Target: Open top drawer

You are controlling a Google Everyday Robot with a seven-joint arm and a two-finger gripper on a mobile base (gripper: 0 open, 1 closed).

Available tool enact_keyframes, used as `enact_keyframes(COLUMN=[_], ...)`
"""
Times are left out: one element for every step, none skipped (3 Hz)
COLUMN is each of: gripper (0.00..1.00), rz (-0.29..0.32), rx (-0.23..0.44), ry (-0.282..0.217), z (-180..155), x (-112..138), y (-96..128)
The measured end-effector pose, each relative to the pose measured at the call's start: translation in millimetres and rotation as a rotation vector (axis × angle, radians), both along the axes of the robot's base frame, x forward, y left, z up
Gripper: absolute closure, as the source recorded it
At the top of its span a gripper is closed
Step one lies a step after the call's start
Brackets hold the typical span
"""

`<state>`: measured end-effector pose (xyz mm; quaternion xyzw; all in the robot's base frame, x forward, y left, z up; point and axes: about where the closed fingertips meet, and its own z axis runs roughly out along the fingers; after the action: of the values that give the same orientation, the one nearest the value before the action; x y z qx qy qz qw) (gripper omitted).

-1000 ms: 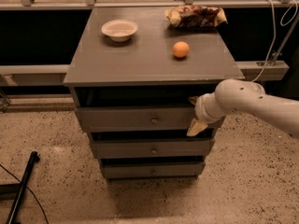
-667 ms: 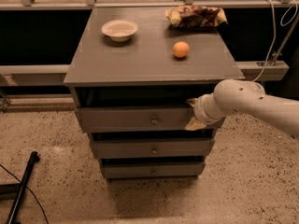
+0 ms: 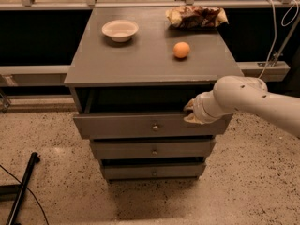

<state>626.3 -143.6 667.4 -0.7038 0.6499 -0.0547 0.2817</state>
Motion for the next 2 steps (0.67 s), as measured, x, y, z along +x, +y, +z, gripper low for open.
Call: enact_keyframes(gripper=[0.86, 0.86], rz=[0.0, 0.0], rx=[0.0, 0.0], ry=[0.0, 0.0], z=[1.5, 1.5], x=[0.1, 0.1], y=[0.0, 0.0])
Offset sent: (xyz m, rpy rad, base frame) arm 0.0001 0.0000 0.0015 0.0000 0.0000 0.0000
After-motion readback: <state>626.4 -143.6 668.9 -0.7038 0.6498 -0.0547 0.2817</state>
